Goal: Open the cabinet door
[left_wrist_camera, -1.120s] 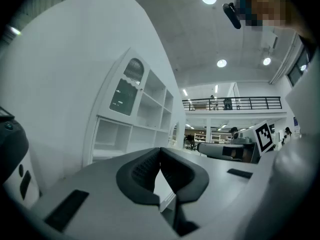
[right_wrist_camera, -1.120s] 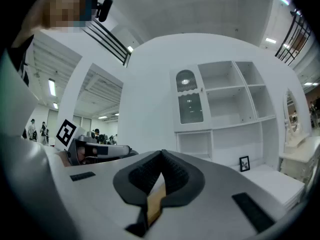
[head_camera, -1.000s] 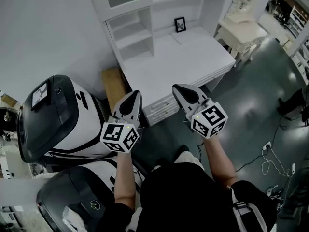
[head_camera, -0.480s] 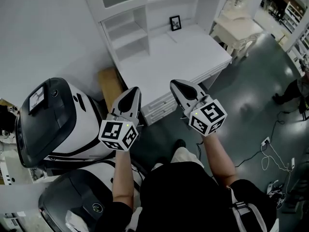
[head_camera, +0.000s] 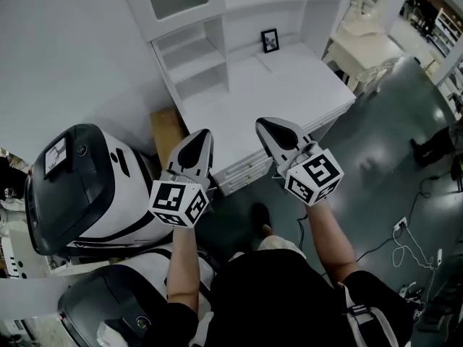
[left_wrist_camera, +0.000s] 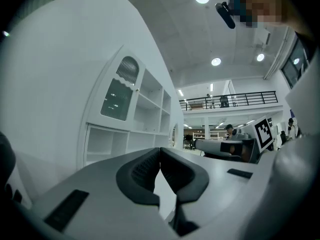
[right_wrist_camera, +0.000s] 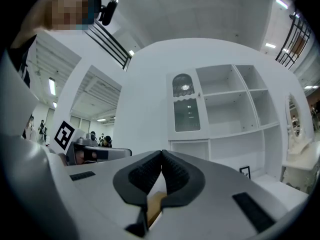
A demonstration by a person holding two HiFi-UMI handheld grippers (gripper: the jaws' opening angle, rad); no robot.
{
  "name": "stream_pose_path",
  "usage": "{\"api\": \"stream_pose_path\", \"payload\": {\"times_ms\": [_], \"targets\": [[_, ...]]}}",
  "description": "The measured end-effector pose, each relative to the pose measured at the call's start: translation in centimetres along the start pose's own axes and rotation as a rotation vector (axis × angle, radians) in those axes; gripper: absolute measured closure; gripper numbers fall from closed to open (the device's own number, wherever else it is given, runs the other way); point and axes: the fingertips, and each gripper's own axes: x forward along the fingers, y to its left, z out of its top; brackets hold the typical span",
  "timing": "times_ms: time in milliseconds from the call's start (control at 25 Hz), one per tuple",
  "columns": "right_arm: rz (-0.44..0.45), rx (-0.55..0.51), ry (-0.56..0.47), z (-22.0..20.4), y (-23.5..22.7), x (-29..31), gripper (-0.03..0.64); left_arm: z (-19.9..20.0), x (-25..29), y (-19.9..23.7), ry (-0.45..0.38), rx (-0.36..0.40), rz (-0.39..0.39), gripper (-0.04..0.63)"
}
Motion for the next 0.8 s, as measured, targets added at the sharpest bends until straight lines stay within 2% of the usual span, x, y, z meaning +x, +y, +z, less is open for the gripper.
{"api": "stream_pose_path", "payload": {"times_ms": [320, 800], "targets": [[0.067, -0.019, -0.068, 3.2, -5.8, 5.3, 0.598, 3.3, 6.2, 2.5, -0.022, 0.065, 0.062, 0.572], [0.183, -0.072, -0.156, 8.0, -14.7, 10.5, 0.598, 7.7, 15.4, 3.7, -0.090, 0.126, 0.140, 0.572]]}}
